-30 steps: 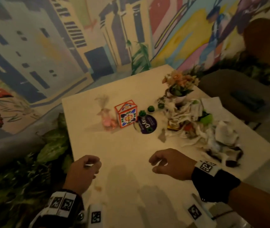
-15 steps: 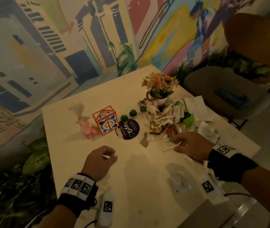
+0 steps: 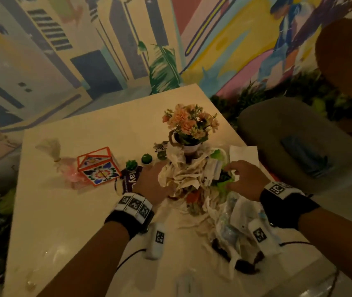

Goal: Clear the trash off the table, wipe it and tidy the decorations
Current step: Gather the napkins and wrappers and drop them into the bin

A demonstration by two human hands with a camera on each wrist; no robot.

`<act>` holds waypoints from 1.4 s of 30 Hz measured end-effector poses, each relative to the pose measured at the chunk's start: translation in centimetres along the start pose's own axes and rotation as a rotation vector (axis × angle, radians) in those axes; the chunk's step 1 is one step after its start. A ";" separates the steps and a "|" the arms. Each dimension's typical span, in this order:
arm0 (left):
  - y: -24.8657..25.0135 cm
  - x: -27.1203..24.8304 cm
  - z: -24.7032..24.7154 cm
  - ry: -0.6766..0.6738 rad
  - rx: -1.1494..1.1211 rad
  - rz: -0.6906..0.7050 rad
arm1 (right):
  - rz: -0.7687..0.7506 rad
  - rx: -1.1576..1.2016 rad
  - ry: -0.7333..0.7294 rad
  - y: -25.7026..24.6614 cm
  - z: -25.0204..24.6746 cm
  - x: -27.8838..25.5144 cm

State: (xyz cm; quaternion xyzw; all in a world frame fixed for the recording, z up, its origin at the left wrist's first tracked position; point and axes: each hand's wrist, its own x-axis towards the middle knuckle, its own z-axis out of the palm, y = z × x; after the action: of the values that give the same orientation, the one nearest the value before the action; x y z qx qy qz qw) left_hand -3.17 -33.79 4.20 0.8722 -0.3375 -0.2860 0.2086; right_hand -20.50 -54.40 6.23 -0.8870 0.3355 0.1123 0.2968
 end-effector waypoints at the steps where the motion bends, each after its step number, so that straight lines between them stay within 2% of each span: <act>1: 0.5 1.2 0.8 -0.018 0.008 -0.027 | -0.021 -0.037 -0.007 0.4 -0.1 1.0; 4: 1.5 3.7 3.0 -0.106 0.091 -0.129 | -0.080 -0.097 -0.044 1.2 0.3 3.5; 11: 3.2 6.2 5.5 -0.207 0.254 -0.217 | -0.086 -0.265 -0.238 0.6 2.3 7.2; 15: 3.2 6.6 6.6 -0.116 0.291 -0.162 | -0.084 -0.266 -0.240 0.6 3.4 8.6; 18: 3.1 6.8 7.2 -0.096 0.255 -0.141 | -0.078 -0.298 -0.262 0.6 3.7 9.1; 23: 2.5 5.6 7.2 -0.030 0.155 -0.159 | -0.119 -0.295 -0.191 0.2 4.5 9.1; 27: 1.8 4.6 6.3 0.143 0.032 -0.129 | -0.151 -0.197 -0.142 -0.1 4.9 8.7; 31: 1.1 3.0 4.9 0.225 -0.072 -0.101 | -0.184 -0.080 -0.075 0.0 4.2 7.8; 34: 0.2 1.7 4.0 0.268 -0.124 -0.176 | -0.164 0.029 -0.063 0.1 2.9 7.0; 37: -0.3 0.2 2.6 0.345 -0.285 -0.194 | -0.141 0.125 -0.043 0.2 1.5 6.1; 40: -0.2 -1.3 1.3 0.387 -0.363 -0.127 | -0.165 0.159 -0.013 0.3 0.3 4.8; 42: 0.4 -2.2 1.0 0.389 -0.335 -0.053 | -0.176 0.155 -0.016 0.1 -0.2 4.1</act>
State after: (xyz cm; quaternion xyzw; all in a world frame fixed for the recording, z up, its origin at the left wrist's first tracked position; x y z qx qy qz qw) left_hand -5.28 -32.64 4.47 0.8727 -0.2158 -0.1701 0.4036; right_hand -17.51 -56.76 4.66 -0.8864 0.2618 0.0666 0.3760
